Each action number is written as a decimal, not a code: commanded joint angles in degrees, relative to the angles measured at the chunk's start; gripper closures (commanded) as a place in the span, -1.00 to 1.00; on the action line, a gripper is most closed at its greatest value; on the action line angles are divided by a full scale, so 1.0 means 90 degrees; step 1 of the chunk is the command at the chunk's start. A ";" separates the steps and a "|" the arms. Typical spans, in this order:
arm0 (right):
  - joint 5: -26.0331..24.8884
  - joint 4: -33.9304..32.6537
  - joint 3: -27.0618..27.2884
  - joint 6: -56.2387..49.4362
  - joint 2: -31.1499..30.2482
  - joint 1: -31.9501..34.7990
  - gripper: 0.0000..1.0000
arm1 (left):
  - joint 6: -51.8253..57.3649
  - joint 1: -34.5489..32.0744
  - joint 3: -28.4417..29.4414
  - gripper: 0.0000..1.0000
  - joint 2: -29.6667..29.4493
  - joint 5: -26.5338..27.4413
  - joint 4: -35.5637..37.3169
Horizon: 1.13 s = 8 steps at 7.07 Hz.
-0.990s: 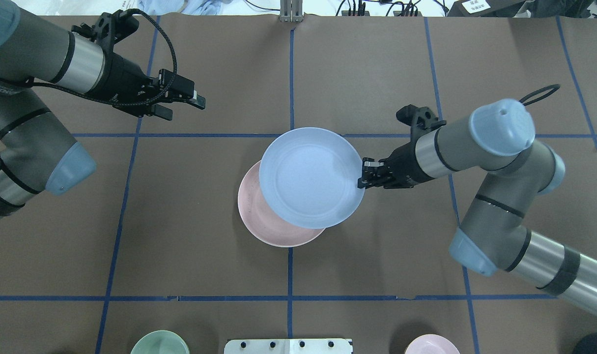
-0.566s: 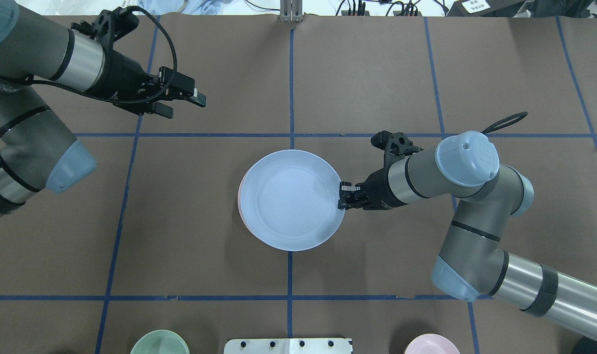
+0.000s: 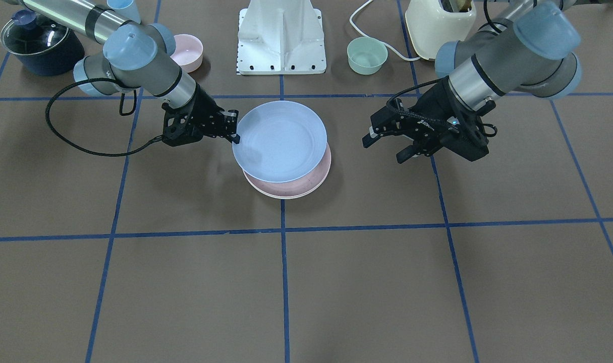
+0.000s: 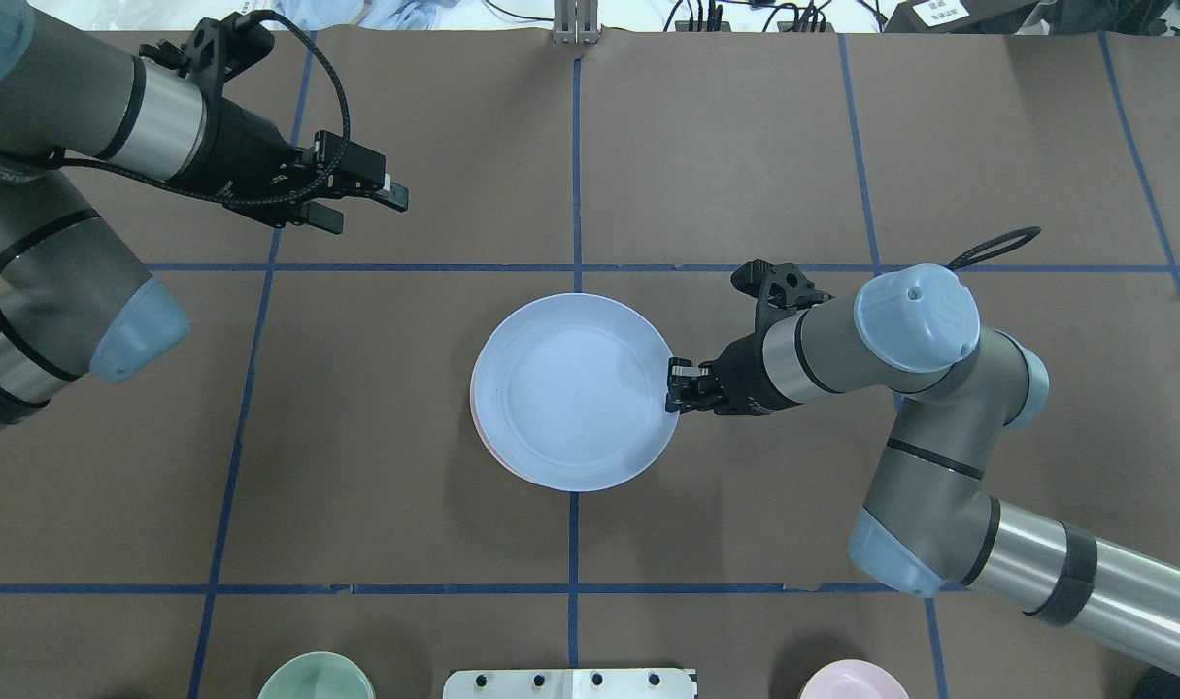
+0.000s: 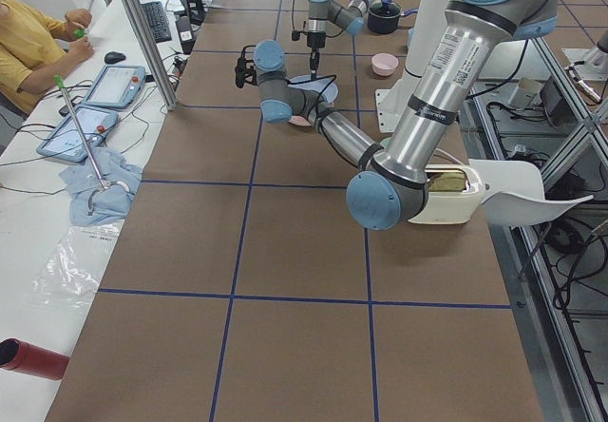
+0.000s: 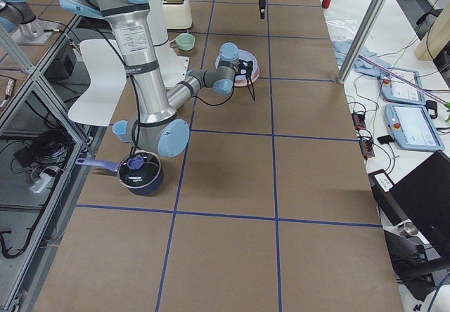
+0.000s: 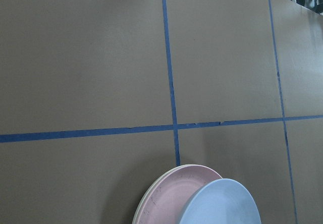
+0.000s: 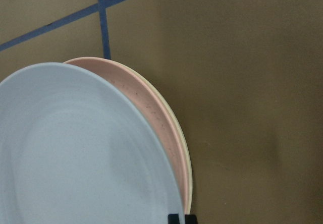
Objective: Stack three plates with pink and blue
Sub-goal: 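Open the right gripper and withdraw it while the left arm retracts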
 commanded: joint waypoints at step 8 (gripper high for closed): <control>0.0462 -0.0056 0.0344 -0.0457 -0.1326 0.1240 -1.00 | 0.1496 -0.0194 0.0019 -1.00 0.0861 0.0051 0.0038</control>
